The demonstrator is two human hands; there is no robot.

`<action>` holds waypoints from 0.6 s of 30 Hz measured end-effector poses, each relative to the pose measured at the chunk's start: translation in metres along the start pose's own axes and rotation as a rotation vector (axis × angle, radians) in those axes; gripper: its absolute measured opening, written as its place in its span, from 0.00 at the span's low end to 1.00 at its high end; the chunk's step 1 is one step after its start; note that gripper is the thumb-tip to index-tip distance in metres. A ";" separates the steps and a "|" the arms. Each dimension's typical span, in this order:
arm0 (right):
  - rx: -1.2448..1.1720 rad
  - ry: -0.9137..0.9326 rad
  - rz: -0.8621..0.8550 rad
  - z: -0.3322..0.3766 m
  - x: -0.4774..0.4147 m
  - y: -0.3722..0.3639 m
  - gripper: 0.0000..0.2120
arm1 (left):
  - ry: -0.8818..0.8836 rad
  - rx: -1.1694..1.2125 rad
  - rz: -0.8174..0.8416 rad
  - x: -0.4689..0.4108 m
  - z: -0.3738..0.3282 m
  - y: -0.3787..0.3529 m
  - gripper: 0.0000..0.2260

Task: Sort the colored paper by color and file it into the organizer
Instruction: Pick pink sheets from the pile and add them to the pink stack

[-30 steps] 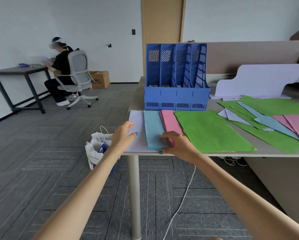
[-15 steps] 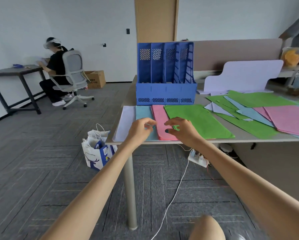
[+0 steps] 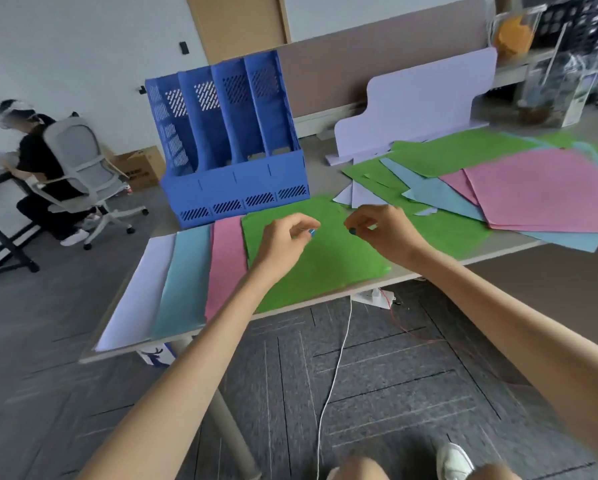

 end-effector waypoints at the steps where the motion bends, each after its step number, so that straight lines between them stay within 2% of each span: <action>1: 0.008 0.001 -0.004 -0.013 -0.011 0.001 0.10 | 0.012 0.003 0.005 -0.013 0.001 -0.010 0.11; 8: -0.014 -0.010 -0.023 -0.077 -0.068 0.015 0.07 | 0.075 -0.004 0.042 -0.072 0.010 -0.060 0.09; 18: 0.135 -0.014 0.099 -0.129 -0.116 0.049 0.08 | 0.185 -0.052 0.069 -0.114 -0.008 -0.116 0.10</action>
Point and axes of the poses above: each hand's wrist, its own x-axis away from the middle knuckle, its own y-axis out of the back of the hand, z = x × y, the point moved 6 cm from there along -x, towards the middle knuckle, and after that the axes turned 11 degrees about -z, right-handed, at the moved point
